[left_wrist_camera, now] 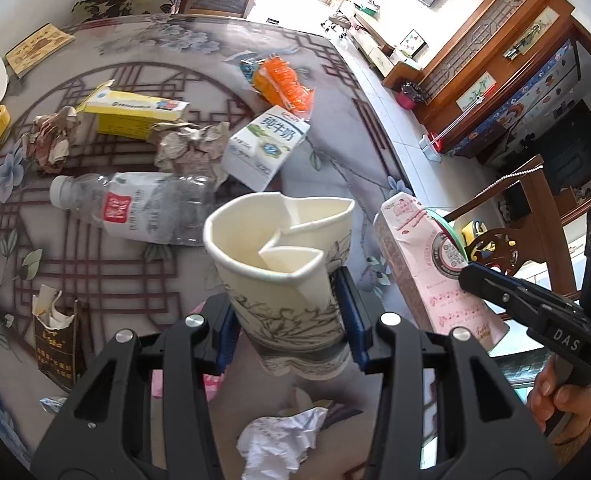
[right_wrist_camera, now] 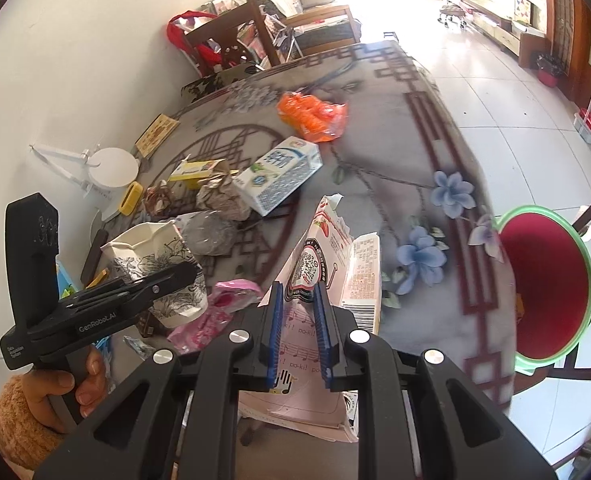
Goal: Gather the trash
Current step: 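Lift the paper cup and pink-white carton and carry them toward the bucket, then release the paper cup and carton into the red bucket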
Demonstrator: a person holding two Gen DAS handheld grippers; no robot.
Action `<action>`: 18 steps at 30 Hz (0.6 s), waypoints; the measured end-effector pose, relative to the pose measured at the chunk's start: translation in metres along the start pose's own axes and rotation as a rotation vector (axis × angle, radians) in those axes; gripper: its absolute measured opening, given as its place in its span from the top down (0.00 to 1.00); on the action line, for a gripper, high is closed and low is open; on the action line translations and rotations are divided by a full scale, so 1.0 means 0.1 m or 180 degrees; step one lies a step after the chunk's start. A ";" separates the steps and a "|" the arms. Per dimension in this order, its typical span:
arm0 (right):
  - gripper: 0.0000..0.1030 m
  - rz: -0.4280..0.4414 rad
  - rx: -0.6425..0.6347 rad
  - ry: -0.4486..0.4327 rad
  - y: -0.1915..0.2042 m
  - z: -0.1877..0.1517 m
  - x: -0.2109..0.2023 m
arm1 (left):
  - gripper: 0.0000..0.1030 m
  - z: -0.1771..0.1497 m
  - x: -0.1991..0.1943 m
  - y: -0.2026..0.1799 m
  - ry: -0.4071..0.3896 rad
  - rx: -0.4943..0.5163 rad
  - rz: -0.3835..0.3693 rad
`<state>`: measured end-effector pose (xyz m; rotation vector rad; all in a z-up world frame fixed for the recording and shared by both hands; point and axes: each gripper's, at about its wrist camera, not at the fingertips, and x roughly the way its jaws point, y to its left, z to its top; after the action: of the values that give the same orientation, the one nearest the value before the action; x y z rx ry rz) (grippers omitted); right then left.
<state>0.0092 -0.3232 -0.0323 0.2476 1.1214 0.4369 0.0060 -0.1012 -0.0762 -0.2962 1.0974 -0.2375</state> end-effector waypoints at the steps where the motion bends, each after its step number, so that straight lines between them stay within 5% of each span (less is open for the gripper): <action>1: 0.85 0.0000 0.0011 -0.0008 -0.05 0.01 -0.02 | 0.59 0.00 0.01 -0.03 -0.0001 0.0006 0.0004; 18: 0.85 -0.0352 0.0390 -0.0175 -1.24 0.02 -0.50 | 0.59 -0.04 0.23 -0.72 0.0050 0.0124 0.0009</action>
<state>0.0195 -0.4561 -0.0407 0.3015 1.1035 0.2621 0.0093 -0.1764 -0.0720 -0.2584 1.1073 -0.2588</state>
